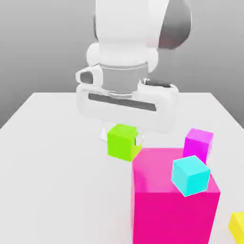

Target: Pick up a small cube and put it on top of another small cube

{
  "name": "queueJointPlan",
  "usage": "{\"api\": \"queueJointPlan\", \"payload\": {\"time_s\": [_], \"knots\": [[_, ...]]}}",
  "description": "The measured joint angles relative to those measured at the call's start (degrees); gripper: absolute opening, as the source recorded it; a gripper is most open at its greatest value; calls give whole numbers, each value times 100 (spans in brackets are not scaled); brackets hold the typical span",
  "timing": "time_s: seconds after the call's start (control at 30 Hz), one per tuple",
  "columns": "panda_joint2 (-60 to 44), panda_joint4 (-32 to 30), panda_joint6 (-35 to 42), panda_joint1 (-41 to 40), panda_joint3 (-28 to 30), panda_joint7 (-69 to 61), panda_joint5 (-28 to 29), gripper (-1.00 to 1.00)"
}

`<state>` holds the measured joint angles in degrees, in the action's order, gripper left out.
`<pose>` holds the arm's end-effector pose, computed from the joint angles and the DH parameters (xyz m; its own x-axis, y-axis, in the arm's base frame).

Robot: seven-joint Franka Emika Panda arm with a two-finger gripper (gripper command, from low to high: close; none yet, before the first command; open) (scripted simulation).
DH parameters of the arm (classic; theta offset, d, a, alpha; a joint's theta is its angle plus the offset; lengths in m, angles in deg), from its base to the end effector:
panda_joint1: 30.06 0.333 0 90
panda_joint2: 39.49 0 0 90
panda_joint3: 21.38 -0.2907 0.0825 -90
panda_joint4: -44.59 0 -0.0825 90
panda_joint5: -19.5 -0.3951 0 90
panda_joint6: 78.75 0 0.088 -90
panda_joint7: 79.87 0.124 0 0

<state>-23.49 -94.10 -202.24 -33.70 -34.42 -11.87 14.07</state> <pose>0.4596 0.0794 0.3651 0.4687 -0.8833 -0.0129 -0.8833 -0.4685 -0.0141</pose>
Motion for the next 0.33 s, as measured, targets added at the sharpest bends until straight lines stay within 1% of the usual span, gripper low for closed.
{"api": "queueJointPlan", "payload": {"time_s": [0.1, 0.17, 0.23, 0.27, 0.33], "knots": [[275, 272, 544, 510, -412, -166, -133, -100], [201, 140, 342, 623, -553, -186, -152, -100], [33, -114, -77, 643, -637, -170, -143, -100], [-13, -184, -190, 631, -670, -172, -145, 100], [-13, -184, -190, 631, -670, -172, -146, 100]]}}
